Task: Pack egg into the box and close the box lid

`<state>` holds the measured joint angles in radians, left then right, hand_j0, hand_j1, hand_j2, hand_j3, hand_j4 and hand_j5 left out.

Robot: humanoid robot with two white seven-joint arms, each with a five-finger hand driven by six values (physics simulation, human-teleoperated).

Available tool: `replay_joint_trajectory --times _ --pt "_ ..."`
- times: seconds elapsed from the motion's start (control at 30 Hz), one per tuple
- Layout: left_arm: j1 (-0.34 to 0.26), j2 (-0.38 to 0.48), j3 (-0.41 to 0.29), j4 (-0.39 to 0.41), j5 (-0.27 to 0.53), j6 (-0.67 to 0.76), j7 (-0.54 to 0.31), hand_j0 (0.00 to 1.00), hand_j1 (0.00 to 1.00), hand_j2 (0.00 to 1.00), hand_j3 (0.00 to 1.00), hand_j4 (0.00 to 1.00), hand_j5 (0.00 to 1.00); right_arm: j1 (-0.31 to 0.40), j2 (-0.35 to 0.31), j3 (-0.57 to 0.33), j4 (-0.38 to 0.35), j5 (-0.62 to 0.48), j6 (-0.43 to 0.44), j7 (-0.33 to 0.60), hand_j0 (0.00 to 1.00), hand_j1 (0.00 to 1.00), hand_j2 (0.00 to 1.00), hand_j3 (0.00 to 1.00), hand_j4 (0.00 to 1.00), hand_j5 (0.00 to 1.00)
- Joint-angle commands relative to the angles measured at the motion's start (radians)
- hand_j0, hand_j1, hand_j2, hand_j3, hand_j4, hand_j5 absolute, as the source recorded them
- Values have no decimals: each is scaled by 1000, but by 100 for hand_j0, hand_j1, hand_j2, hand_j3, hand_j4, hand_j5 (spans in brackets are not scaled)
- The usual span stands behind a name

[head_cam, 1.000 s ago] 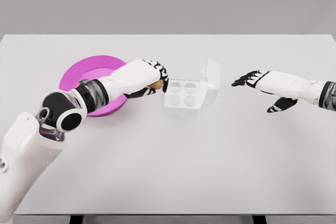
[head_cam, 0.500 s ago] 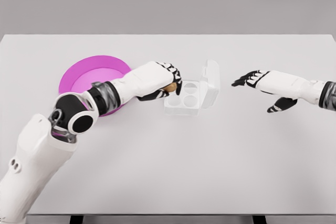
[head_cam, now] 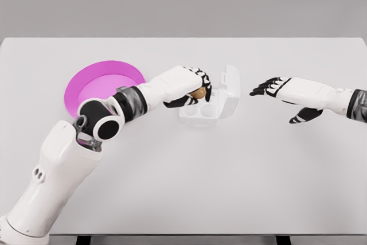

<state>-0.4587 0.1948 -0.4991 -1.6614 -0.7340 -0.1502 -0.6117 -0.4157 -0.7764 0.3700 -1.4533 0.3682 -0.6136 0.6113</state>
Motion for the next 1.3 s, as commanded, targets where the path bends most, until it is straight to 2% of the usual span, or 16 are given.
replay_joint_trajectory --times 0.0,0.3,0.5,0.67,0.93,1.03,1.07,1.1,1.27 --pt "0 -15 1 32 1 -3 1 39 39 39 39 39 39 0 -1 0 -2 -6 3 0 100 100 100 100 100 100" --pt "-20 -41 1 107 4 -5 1 42 42 42 42 42 42 0 -4 0 -4 -6 3 0 100 100 100 100 100 100" --pt "-20 -40 1 107 10 -6 1 62 62 62 62 62 62 2 -4 0 -6 -6 3 0 100 100 100 100 100 100" --pt "-20 -40 1 104 12 -6 1 73 73 73 73 73 73 2 -4 0 -7 -6 3 0 100 100 100 100 100 100" --pt "-18 -35 1 100 12 -5 1 80 80 80 80 80 80 2 -4 0 -6 -6 3 0 100 100 100 100 100 100" --pt "-18 -29 2 95 13 -5 1 89 89 89 89 89 89 2 3 4 -7 -6 3 0 100 100 100 100 100 100" --pt "-20 -29 2 91 13 -5 1 96 96 96 96 96 96 0 5 15 -9 -6 3 0 100 100 100 100 100 100" --pt "-20 -29 2 88 13 -5 1 99 99 99 99 99 99 -2 6 17 -10 -6 3 0 100 100 100 100 100 100" --pt "-20 -21 19 72 21 -5 1 100 100 100 100 100 100 -8 8 27 -12 -6 3 0 100 100 100 100 100 100"
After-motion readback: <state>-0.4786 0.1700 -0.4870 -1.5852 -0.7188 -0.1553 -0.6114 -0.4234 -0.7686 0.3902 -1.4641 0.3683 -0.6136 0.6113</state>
